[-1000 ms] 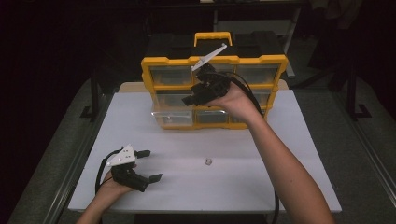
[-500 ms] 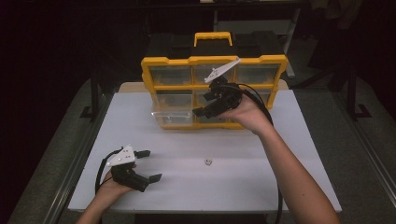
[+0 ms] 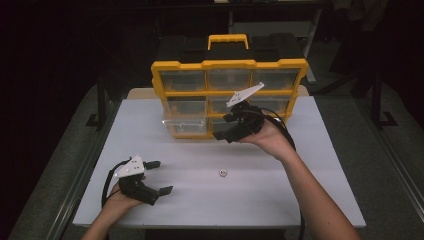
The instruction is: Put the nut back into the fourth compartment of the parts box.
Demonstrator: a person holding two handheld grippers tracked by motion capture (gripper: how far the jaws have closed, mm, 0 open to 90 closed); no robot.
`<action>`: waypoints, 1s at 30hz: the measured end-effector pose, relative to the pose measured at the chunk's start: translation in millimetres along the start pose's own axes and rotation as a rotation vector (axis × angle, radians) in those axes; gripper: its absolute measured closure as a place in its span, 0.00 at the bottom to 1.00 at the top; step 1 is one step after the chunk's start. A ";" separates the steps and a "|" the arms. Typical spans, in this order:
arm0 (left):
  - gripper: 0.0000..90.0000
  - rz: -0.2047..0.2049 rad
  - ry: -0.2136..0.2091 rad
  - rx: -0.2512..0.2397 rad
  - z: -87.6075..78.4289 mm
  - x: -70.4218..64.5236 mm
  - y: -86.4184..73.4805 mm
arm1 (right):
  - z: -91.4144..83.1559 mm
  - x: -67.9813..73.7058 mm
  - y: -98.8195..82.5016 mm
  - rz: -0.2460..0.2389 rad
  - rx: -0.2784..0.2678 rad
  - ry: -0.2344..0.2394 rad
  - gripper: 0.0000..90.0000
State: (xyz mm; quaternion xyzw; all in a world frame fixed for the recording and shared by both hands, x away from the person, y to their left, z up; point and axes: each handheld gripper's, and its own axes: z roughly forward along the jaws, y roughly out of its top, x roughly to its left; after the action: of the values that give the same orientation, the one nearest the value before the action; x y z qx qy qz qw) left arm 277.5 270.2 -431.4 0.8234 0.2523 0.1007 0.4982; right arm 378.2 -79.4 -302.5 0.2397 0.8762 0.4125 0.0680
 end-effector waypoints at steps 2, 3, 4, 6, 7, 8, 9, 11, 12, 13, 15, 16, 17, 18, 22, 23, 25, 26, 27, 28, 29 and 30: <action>0.01 0.008 -0.001 0.002 -0.3 0.0 0.5 | 1.7 2.0 -6.2 0.017 0.000 0.004 0.26; 0.01 0.008 -0.001 0.003 -0.3 -0.2 0.6 | 2.4 2.3 -9.1 0.020 -0.001 0.004 0.26; 0.01 0.009 -0.001 0.004 -0.2 -0.1 0.5 | 3.1 2.6 -11.9 0.020 -0.002 0.006 0.26; 0.01 0.010 0.000 0.004 0.2 0.0 0.2 | 4.3 3.2 -16.7 0.018 -0.002 0.004 0.26; 0.01 0.010 0.001 0.004 0.1 -0.1 0.2 | 5.4 3.3 -20.1 0.019 -0.004 0.004 0.26; 0.01 0.009 0.001 0.004 -0.1 -0.2 0.3 | 6.0 3.3 -22.1 0.017 -0.004 0.004 0.26; 0.01 0.006 0.000 0.003 -0.2 -0.3 0.4 | 6.7 3.2 -24.8 0.010 -0.001 0.001 0.26; 0.01 0.004 -0.001 0.004 -0.1 -0.6 0.3 | 8.8 4.5 -29.6 0.022 0.002 0.002 0.26; 0.01 0.007 0.001 0.006 0.3 -0.3 0.2 | 10.2 4.8 -31.9 0.021 0.002 0.002 0.27; 0.01 0.009 0.002 0.004 0.6 -0.2 0.1 | 11.3 6.1 -34.9 0.024 0.003 -0.003 0.27; 0.01 0.008 0.001 0.003 0.6 -0.2 0.0 | 13.5 7.4 -38.9 0.024 -0.001 -0.006 0.27; 0.01 0.010 0.001 0.004 0.5 -0.1 -0.1 | 14.8 8.0 -41.2 0.028 0.003 0.001 0.27; 0.01 0.010 0.001 0.004 0.4 -0.1 -0.2 | 17.0 8.7 -44.4 0.030 0.011 0.006 0.27; 0.01 0.009 0.001 0.003 0.3 -0.2 -0.3 | 18.5 9.1 -46.3 0.033 0.016 0.009 0.27; 0.01 -0.004 0.000 0.004 0.2 -1.3 -0.6 | 27.3 11.6 -57.5 0.039 0.034 0.016 0.27; 0.01 -0.006 0.000 0.003 0.5 -1.2 -0.7 | 29.8 12.7 -61.0 0.041 0.033 0.018 0.27; 0.01 -0.007 0.000 0.002 0.8 -1.1 -0.8 | 33.7 14.6 -66.2 0.043 0.037 0.020 0.28; 0.01 -0.006 0.000 0.003 0.8 -1.3 -0.8 | 35.5 15.2 -68.1 0.046 0.041 0.022 0.28; 0.01 -0.006 0.000 0.004 0.7 -1.6 -0.8 | 38.6 15.9 -70.4 0.046 0.054 0.023 0.28; 0.01 -0.005 0.000 0.005 0.7 -1.8 -0.8 | 41.0 15.8 -72.3 0.035 0.060 0.025 0.29; 0.01 -0.004 0.000 0.005 0.6 -1.9 -0.8 | 42.7 16.9 -74.1 0.043 0.065 0.023 0.31; 0.01 -0.004 -0.001 0.005 0.5 -1.9 -0.7 | 44.2 17.1 -75.6 0.044 0.064 0.027 0.32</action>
State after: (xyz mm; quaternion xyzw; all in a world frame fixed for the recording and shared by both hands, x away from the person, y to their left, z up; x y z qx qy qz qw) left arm 275.8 269.1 -432.1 0.8242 0.2540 0.0986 0.4964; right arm 349.8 -81.9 -387.1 0.2553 0.8843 0.3890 0.0394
